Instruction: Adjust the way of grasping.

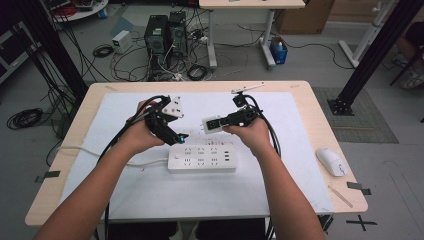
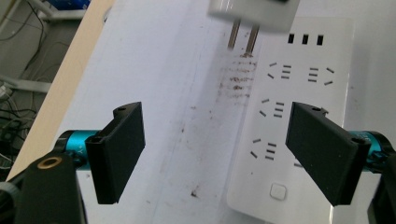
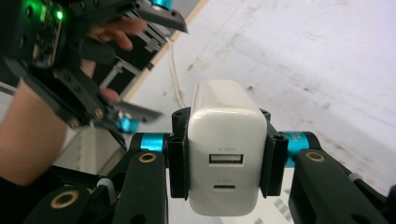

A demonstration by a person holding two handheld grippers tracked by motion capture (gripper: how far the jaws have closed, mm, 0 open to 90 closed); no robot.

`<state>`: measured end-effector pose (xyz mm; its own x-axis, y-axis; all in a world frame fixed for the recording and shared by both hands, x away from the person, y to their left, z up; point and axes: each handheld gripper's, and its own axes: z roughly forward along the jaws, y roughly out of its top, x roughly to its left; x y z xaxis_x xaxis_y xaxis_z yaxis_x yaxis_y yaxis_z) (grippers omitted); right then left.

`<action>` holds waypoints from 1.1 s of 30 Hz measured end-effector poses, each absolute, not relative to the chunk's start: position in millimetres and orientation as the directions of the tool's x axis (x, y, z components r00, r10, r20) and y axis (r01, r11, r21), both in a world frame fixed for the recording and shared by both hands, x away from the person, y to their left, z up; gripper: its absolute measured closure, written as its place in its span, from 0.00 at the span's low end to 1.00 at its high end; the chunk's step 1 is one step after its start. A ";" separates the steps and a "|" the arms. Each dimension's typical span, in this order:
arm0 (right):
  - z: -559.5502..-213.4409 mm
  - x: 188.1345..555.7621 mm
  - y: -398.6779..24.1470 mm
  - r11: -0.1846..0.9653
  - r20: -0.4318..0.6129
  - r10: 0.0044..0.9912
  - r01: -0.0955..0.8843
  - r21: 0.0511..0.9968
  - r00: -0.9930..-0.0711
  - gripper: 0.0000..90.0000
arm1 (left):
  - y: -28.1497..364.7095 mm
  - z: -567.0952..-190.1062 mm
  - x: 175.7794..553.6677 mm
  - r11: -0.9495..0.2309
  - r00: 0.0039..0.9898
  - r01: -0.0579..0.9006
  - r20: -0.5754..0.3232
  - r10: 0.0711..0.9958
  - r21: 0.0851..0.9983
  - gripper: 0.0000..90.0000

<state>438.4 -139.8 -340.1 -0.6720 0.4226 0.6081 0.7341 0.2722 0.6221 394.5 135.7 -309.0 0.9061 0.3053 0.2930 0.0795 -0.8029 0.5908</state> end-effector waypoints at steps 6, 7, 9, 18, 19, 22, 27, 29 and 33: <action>-318.4 434.6 -158.8 0.308 0.549 0.462 0.707 0.636 -0.696 0.69 | 152.7 -300.2 400.0 -0.807 0.911 0.131 0.250 0.327 0.576 0.16; -314.9 434.1 -162.0 0.311 0.546 0.466 0.706 0.636 -0.697 0.69 | 155.2 -299.0 400.8 -0.815 0.912 0.134 0.252 0.325 0.564 0.16; -308.0 433.2 -168.1 0.323 0.526 0.481 0.699 0.638 -0.702 0.69 | 159.1 -297.6 402.9 -0.826 0.915 0.153 0.239 0.327 0.543 0.12; -280.4 428.5 -184.1 0.416 0.430 0.529 0.666 0.619 -0.731 0.69 | 176.8 -283.7 414.3 -0.877 0.916 0.218 0.222 0.335 0.427 0.05; -277.8 428.0 -185.6 0.425 0.425 0.530 0.664 0.616 -0.734 0.69 | 179.2 -281.7 416.7 -0.881 0.916 0.225 0.217 0.337 0.416 0.04; -272.5 427.2 -189.5 0.438 0.411 0.538 0.661 0.609 -0.735 0.69 | 185.2 -277.6 423.7 -0.890 0.918 0.256 0.194 0.346 0.377 0.02; -270.6 428.7 -192.4 0.445 0.405 0.548 0.665 0.600 -0.732 0.69 | 189.5 -277.3 433.1 -0.906 0.917 0.282 0.187 0.351 0.317 0.03; -271.3 430.0 -192.4 0.448 0.405 0.553 0.670 0.592 -0.728 0.69 | 189.4 -278.8 434.9 -0.916 0.921 0.270 0.199 0.336 0.297 0.03; -274.3 434.9 -190.7 0.462 0.398 0.559 0.672 0.579 -0.727 0.69 | 188.2 -284.7 437.3 -0.927 0.931 0.268 0.178 0.319 0.262 0.03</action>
<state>434.9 -190.7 -274.3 -0.7273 0.5592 0.3980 0.6720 0.4621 0.5787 437.3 188.2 -284.7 0.9308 0.3189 0.1785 0.2676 -0.9274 0.2615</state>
